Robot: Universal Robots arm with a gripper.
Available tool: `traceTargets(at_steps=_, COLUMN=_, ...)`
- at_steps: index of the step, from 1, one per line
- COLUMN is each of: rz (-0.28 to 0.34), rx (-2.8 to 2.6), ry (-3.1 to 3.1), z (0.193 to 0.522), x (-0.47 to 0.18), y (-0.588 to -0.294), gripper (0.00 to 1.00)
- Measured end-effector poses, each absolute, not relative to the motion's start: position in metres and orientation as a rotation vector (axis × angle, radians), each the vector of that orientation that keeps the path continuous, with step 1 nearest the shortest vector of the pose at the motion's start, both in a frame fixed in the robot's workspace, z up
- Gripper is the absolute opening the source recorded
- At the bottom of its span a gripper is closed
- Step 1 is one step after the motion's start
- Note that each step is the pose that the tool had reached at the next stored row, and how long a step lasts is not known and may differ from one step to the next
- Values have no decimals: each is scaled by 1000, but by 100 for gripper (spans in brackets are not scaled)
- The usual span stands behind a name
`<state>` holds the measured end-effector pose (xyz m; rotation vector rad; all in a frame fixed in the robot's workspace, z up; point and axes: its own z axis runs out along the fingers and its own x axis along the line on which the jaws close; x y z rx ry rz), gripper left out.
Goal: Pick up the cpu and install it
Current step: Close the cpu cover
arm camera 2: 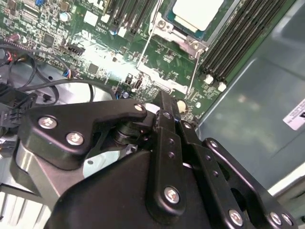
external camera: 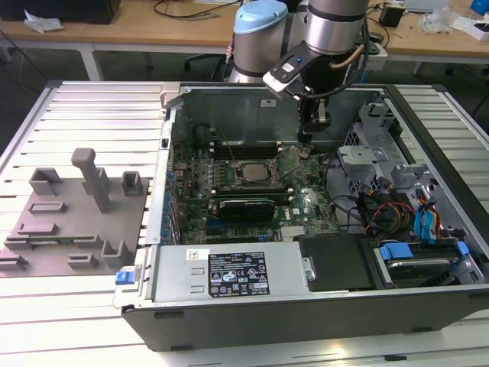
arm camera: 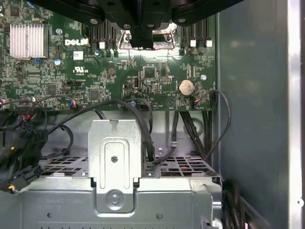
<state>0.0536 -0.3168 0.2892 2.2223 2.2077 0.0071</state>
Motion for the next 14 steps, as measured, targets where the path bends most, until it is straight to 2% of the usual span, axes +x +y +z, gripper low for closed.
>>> traceTargets(at_steps=14, rz=-44, rx=2245, ry=2230, z=254, x=83, y=-317, gripper=11)
